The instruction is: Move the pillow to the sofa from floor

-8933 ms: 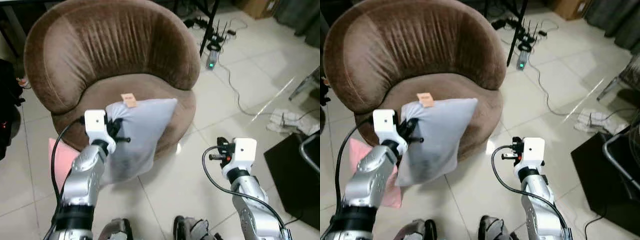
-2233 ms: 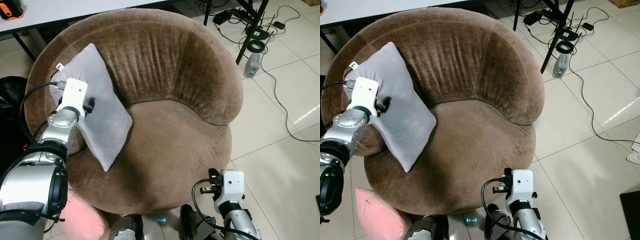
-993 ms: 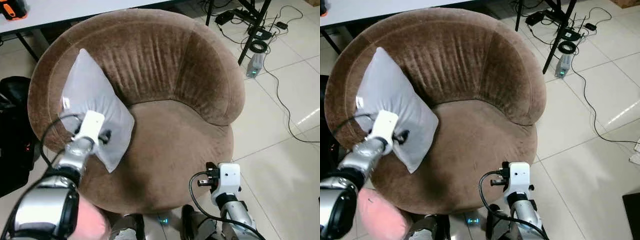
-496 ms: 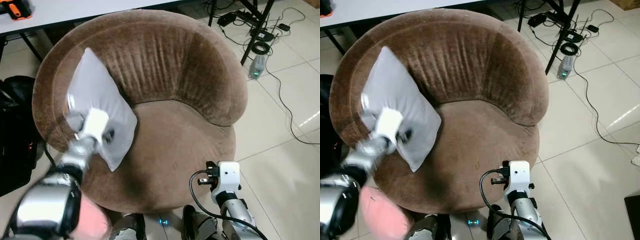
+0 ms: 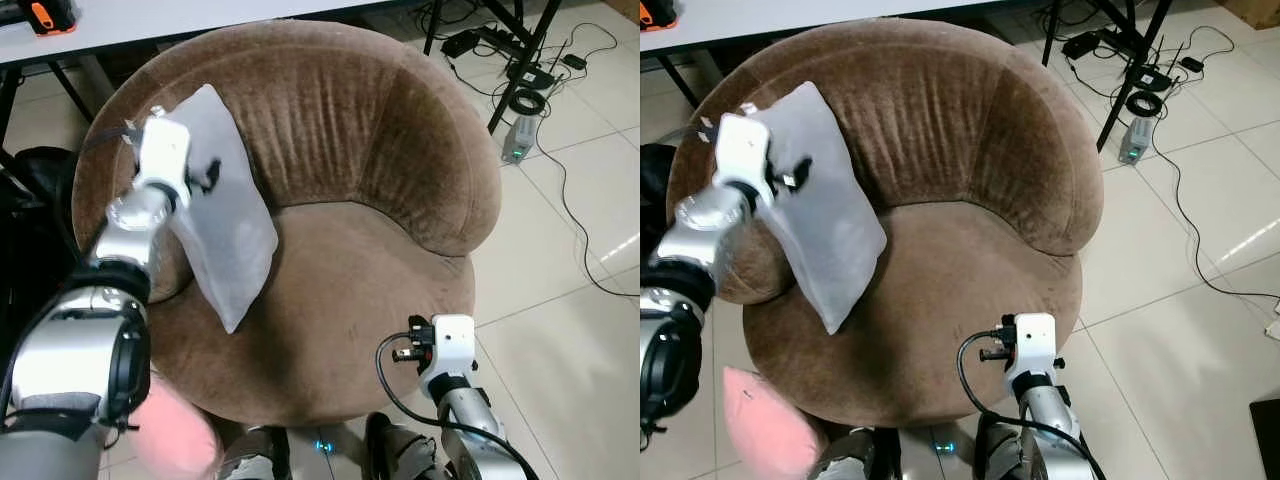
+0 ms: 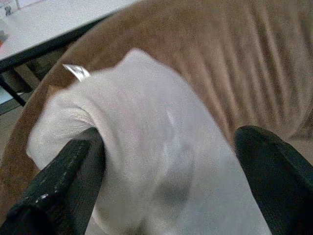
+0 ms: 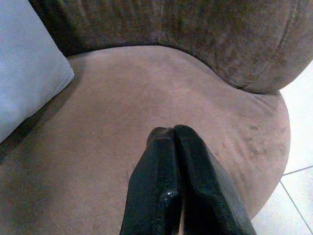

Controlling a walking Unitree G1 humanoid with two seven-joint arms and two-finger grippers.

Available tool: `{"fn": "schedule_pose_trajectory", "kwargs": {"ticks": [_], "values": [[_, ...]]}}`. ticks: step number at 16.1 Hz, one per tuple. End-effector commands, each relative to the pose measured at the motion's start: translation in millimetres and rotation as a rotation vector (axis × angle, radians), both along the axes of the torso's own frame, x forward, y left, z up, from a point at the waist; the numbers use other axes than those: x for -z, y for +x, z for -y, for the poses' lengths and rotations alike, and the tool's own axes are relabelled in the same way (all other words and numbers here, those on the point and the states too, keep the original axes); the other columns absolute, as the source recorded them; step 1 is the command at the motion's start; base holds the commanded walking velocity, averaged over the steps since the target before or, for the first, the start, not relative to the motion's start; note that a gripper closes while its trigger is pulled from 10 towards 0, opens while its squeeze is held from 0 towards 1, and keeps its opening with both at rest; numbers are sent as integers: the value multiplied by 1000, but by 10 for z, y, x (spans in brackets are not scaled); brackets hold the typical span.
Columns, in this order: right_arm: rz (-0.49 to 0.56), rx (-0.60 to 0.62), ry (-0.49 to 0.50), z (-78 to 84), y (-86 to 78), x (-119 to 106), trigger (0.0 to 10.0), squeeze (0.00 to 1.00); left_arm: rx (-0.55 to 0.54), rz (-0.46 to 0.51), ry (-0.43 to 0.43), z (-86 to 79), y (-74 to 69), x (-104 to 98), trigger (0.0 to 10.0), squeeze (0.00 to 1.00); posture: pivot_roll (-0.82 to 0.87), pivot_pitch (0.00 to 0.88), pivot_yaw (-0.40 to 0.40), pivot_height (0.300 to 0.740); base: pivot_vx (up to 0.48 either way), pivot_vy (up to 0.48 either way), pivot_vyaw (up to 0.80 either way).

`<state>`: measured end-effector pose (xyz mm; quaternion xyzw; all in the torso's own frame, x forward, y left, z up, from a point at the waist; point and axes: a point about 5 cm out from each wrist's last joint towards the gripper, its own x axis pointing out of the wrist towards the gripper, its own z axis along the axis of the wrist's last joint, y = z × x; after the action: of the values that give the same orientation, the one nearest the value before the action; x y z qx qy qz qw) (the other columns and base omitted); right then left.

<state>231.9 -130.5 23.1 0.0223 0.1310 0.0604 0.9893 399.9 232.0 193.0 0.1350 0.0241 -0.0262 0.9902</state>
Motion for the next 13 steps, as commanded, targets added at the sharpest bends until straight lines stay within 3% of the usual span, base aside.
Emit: {"fn": "schedule_pose_trajectory", "kwargs": {"ticks": [1, 4, 6, 10, 13], "values": [[-27, -13, -5, 13, -39, 68, 10000, 0, 14, 28, -37, -27, 30, -186, 10000, 0, -112, 164, 24, 740, 0, 0, 0], [-34, -29, -13, 23, -2, 96, 10000, 0, 21, 69, -130, -4, 68, -469, 10000, 0, -81, 154, 13, 740, 0, 0, 0], [-34, -46, -15, 5, 32, 97, 10000, 0, 68, 111, -112, 39, 49, -634, 10000, 0, -65, 147, 9, 740, 0, 0, 0], [-29, -67, -14, -31, 89, 97, 10000, 0, 70, 113, -133, 39, 8, -738, 10000, 0, -49, 140, 1, 740, 0, 0, 0], [-30, -73, -18, -23, 113, 105, 10000, 0, 108, 190, -140, 116, -83, -1025, 10000, 0, -35, 135, -6, 740, 0, 0, 0]]}}
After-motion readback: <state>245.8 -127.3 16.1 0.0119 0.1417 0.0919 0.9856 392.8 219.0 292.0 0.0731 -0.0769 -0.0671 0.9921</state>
